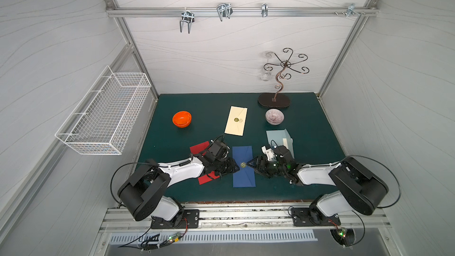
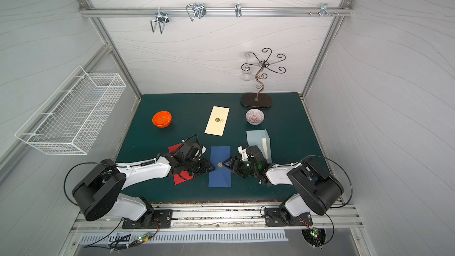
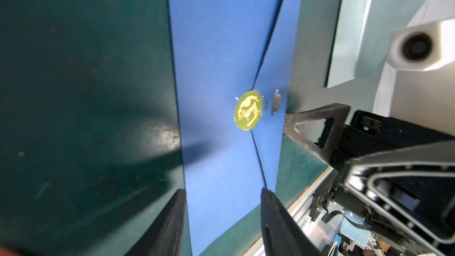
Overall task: Open the envelope
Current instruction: Pick up the envelope from the center of the board.
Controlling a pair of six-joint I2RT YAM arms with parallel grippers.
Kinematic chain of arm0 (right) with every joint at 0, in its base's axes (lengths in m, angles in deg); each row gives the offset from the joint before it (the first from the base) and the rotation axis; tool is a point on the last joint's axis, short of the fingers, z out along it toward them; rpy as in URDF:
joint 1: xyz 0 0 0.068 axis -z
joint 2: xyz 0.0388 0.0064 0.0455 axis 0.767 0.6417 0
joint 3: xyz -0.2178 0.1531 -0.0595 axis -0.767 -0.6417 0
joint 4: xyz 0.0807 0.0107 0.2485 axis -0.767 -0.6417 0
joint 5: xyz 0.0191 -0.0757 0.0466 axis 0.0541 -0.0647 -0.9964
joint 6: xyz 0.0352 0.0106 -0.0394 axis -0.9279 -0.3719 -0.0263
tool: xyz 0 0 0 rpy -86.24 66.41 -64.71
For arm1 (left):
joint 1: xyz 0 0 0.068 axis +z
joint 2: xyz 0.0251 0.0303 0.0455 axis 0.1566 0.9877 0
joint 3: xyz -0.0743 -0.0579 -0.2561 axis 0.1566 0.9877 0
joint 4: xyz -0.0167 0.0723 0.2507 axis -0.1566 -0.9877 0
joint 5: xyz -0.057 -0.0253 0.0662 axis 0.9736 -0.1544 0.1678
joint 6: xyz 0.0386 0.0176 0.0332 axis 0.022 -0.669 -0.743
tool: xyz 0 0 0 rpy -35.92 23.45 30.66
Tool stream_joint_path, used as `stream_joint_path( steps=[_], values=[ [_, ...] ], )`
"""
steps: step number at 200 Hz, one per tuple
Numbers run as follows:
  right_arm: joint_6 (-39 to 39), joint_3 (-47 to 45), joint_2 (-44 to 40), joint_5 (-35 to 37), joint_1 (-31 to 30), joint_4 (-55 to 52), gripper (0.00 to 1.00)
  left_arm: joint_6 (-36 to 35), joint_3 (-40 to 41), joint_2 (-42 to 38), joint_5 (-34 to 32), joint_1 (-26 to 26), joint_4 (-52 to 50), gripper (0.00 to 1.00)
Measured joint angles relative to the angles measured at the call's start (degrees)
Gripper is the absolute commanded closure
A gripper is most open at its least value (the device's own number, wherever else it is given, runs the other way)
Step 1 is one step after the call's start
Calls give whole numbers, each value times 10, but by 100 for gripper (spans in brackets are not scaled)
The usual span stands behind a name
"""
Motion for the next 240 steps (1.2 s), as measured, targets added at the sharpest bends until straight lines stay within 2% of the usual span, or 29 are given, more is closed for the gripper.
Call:
stream_joint_path(
  steps=[172,240],
  values=[
    [4,0,1,-8,2,4,18,4,-9,46,42,8,38,49],
    [19,1,0,-19,-19,16,22,4,-10,59,53,3,62,49]
  ],
)
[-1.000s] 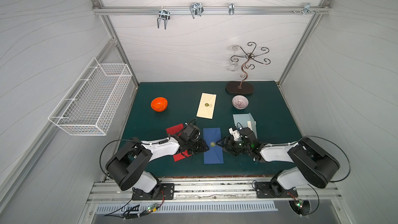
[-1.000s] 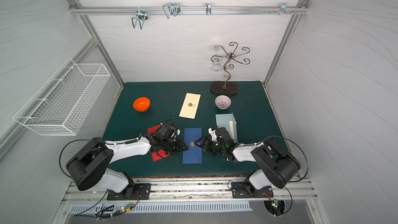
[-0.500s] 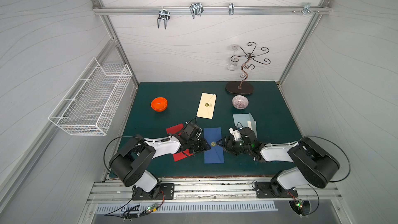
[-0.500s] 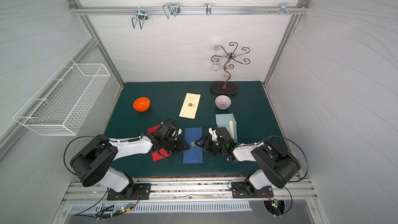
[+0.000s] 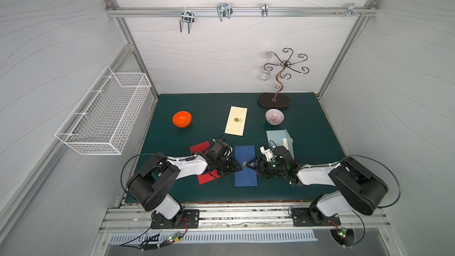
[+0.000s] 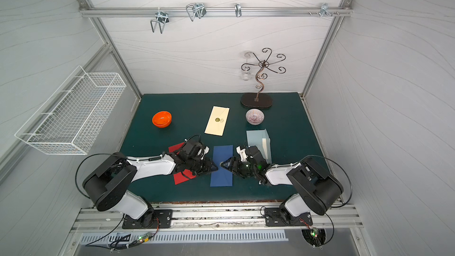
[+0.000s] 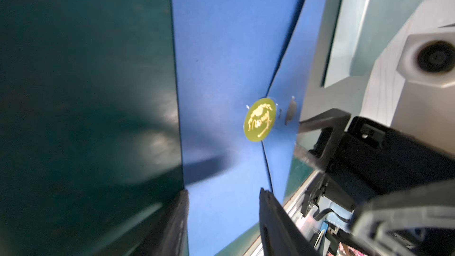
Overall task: Open the envelope
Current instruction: Pick up the envelope from the center of the board.
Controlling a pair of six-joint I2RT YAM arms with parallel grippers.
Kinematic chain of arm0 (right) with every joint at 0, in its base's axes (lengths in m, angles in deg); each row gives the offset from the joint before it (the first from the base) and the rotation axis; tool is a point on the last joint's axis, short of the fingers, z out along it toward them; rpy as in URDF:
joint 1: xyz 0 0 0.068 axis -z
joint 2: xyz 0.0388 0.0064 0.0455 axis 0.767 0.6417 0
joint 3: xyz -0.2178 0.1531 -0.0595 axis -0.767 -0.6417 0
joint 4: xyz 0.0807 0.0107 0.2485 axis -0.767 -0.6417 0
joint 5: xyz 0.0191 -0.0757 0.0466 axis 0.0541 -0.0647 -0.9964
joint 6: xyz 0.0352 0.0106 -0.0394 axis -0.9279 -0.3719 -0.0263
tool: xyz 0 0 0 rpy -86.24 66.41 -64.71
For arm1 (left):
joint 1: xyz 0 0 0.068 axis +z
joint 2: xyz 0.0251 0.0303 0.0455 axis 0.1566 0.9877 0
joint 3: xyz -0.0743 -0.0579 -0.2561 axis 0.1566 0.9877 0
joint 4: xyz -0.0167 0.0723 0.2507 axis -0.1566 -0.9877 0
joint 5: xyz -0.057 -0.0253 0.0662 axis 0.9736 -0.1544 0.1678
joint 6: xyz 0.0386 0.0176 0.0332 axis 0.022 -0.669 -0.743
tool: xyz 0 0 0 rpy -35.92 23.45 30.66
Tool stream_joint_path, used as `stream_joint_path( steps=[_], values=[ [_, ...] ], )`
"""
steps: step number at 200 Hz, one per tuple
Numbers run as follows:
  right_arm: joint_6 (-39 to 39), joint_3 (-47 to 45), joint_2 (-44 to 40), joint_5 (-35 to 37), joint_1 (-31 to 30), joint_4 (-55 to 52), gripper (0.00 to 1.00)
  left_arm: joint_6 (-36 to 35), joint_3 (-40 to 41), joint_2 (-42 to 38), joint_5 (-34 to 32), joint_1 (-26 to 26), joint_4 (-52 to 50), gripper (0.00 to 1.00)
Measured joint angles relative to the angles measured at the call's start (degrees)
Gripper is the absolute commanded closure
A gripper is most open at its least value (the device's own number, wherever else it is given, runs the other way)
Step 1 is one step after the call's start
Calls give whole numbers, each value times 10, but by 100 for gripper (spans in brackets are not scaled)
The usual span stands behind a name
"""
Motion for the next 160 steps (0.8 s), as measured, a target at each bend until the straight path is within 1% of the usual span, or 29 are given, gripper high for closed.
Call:
stream_joint_path(
  steps=[42,52,119,134,152,160],
  values=[
    [1,0,0,-9,-5,18,24,0,0,4,5,-2,9,49],
    [0,0,0,-8,-5,19,26,0,0,5,6,-2,10,50],
    [-5,-5,-15,22,0,-8,37,0,0,5,5,-2,11,50],
    [-6,-10,-23,29,4,-17,43,0,0,5,5,-2,10,50],
    [-5,-13,-26,31,5,-23,44,0,0,5,5,-2,11,50],
    [-5,-13,-27,31,6,-24,46,0,0,5,5,-2,11,50]
  ],
)
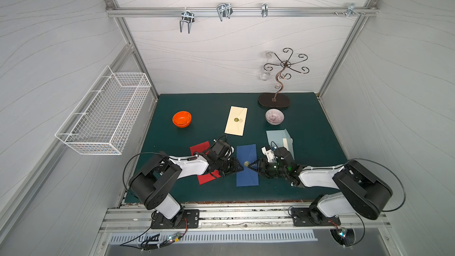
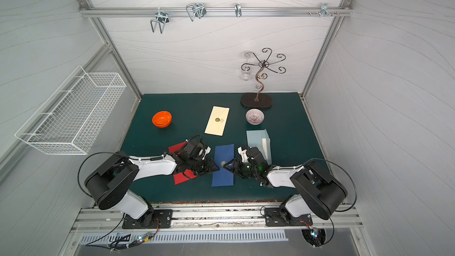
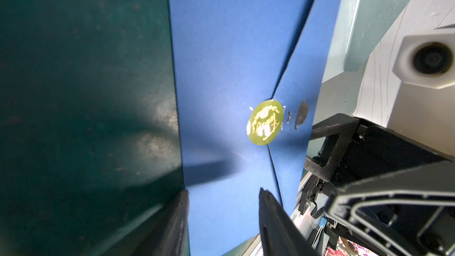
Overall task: Open the envelope
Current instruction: Pick up the envelope from the center of the board.
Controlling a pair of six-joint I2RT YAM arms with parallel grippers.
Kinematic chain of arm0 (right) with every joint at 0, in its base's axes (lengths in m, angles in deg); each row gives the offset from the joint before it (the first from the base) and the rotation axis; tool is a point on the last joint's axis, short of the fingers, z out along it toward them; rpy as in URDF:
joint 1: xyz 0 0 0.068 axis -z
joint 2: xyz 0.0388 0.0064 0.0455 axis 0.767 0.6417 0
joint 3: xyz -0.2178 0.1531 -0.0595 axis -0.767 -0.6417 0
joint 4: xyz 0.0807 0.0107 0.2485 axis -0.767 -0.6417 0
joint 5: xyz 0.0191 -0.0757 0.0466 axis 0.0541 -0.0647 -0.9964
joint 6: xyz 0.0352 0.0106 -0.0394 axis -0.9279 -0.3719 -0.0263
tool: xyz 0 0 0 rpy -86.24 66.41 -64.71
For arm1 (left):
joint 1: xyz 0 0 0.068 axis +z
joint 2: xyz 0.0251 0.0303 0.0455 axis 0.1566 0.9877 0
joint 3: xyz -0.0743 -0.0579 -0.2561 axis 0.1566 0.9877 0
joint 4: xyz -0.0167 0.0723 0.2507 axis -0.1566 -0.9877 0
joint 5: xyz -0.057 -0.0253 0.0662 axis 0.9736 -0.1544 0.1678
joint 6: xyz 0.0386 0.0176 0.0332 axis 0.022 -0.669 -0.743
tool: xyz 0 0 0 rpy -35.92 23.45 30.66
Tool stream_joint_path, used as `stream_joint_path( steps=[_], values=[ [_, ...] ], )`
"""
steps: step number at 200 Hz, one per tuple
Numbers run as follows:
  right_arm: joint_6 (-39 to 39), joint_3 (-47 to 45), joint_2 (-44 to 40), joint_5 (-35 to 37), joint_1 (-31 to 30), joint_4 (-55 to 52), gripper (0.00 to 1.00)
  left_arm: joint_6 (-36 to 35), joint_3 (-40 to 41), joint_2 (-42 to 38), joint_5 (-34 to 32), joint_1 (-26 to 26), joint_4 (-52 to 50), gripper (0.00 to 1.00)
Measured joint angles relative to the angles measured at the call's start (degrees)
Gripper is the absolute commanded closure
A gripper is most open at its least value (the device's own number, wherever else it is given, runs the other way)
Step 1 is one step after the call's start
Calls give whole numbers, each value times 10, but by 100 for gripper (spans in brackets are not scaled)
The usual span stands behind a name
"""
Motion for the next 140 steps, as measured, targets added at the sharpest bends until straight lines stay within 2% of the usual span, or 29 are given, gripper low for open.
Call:
stream_joint_path(
  steps=[108,127,140],
  values=[
    [-3,0,14,-12,0,7,63,0,1,0,0,0,0,50],
    [-3,0,14,-12,1,7,64,0,1,0,0,0,0,50],
    [-3,0,14,-12,2,7,68,0,1,0,0,0,0,50]
  ],
)
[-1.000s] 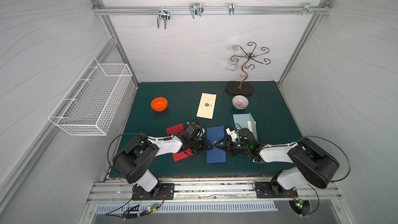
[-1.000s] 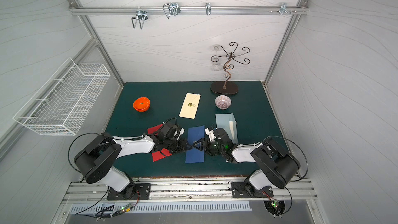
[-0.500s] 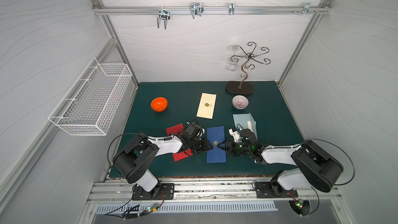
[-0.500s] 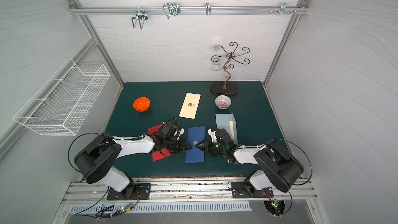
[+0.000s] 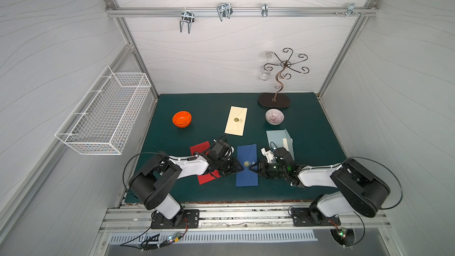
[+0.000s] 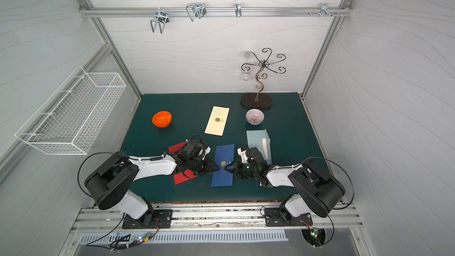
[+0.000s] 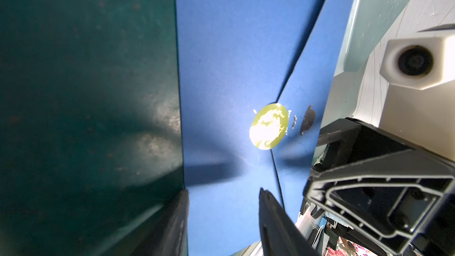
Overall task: Open the envelope
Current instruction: Pick up the envelope from the center of the board.
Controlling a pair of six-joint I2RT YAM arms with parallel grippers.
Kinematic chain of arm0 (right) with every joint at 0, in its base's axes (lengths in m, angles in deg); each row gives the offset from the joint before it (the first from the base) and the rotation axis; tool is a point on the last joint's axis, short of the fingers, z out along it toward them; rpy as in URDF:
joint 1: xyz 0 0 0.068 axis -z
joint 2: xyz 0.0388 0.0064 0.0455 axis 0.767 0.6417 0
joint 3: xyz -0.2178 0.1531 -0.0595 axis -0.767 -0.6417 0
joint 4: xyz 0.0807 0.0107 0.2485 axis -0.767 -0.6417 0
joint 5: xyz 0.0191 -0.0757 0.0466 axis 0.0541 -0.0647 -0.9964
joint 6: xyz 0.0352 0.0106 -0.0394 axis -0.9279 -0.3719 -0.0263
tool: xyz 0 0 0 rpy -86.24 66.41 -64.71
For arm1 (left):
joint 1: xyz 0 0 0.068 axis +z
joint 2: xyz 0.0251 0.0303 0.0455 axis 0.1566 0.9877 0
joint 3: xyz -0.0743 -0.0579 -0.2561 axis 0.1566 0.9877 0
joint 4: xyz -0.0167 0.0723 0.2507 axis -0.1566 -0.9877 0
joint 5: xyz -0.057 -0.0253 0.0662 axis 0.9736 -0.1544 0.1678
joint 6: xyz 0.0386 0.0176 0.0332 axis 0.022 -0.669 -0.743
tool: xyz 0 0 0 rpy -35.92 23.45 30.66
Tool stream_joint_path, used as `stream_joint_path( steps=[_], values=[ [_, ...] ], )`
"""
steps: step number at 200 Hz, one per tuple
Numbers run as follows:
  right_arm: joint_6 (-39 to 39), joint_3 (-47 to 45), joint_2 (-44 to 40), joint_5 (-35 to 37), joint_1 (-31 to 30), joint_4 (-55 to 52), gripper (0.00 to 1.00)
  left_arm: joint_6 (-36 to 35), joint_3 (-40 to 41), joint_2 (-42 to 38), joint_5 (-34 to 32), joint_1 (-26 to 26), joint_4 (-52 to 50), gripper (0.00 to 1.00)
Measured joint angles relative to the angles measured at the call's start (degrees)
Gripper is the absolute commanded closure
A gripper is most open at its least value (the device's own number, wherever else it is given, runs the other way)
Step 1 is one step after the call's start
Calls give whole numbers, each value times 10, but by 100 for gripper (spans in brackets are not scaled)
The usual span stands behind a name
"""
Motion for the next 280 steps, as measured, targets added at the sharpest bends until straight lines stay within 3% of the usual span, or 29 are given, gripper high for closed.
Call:
stream_joint_path(
  steps=[51,125,195,230,280],
  values=[
    [-2,0,0,1,1,-1,72,0,0,-1,0,0,0,50],
    [-1,0,0,3,3,-11,88,0,7,-8,-7,0,1,50],
    [3,0,-21,6,3,-18,97,1,17,-36,-26,-2,-15,49],
    [20,0,-84,22,3,-64,97,0,17,-89,-45,-3,-41,48],
    [88,17,-253,59,3,-190,97,-4,17,-220,-91,-3,-76,44]
  ],
)
